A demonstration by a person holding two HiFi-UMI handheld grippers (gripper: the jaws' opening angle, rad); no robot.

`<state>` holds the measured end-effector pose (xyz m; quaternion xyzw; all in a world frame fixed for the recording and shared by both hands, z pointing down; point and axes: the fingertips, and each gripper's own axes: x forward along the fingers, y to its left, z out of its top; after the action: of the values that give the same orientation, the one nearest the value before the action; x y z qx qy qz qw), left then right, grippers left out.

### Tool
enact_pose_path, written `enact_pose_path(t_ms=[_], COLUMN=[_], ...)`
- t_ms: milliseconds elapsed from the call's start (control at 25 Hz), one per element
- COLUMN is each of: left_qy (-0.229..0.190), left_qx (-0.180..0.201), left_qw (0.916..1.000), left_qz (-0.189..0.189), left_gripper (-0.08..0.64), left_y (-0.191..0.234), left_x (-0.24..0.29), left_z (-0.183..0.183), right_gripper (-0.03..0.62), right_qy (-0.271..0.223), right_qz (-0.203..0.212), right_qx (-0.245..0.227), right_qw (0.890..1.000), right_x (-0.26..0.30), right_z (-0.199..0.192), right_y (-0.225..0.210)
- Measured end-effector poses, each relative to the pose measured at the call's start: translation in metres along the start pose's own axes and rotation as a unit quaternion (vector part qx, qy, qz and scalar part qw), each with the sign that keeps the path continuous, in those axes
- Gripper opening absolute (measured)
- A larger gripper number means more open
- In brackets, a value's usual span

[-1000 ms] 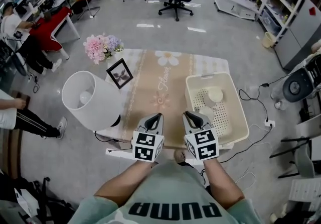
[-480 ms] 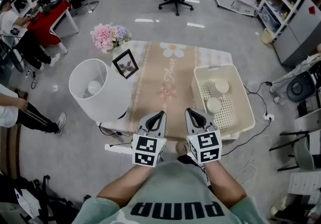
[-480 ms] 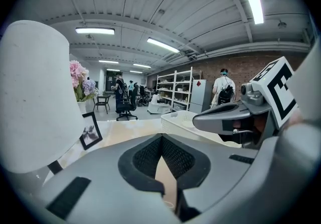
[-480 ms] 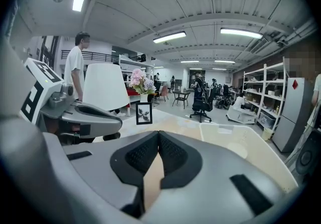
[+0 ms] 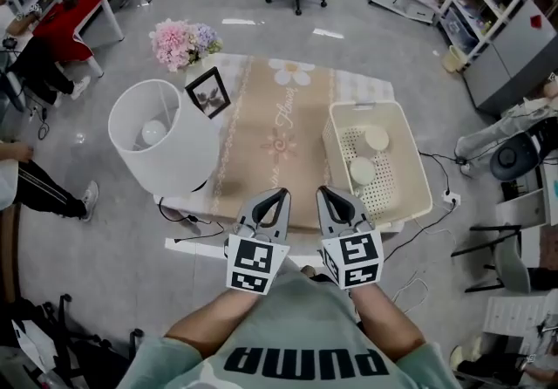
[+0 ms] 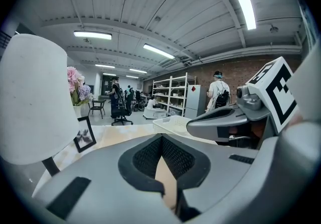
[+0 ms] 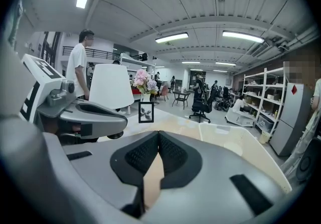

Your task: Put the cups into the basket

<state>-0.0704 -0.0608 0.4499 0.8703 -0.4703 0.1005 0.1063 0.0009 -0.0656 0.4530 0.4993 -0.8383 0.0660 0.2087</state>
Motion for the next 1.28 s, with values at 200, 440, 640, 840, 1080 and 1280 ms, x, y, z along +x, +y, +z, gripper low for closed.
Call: enact_pose_path(t_ms=[200, 440, 640, 840, 1080, 1280], left_qy=[-0.004, 0.009, 0.008, 0.015, 0.036, 0.048], left_qx=[0.009, 0.010, 0.008, -0.001, -0.012, -0.032], left_qw=[0.9998, 0.9988, 0.9963, 0.9904, 0.9835, 0.9792], left_qz=[0.019, 0.048, 0.086, 0.137, 0.177, 0.194], left_gripper=[0.005, 0.005, 0.005, 0.005, 0.005, 0.005], left_y=[-0.015, -0.056, -0.095, -0.126, -0.145, -0.144], left_x=[0.000, 0.000, -0.008, -0.030, -0.060, -0.082], left_z=[0.008, 0.004, 0.009, 0.007, -0.016, -0.039], right_gripper=[0.015, 0.015, 0.015, 0.015, 0.015, 0.015], right_qy=[-0.015, -0.034, -0.053, -0.065, -0.064, -0.058], right_qz=[0.021, 0.060, 0.094, 0.131, 0.179, 0.189], right_qx=[-0.010, -0.021, -0.026, -0.031, -0.024, -0.027], right_qw=[1.000, 0.997, 0.994, 0.989, 0.982, 0.980], right_x=[-0.013, -0.044, -0.081, -0.116, -0.139, -0.149], right_z=[0.005, -0.003, -0.004, -0.017, -0.042, -0.054], right_y=[-0.006, -0.019, -0.033, -0.040, -0.022, -0.005])
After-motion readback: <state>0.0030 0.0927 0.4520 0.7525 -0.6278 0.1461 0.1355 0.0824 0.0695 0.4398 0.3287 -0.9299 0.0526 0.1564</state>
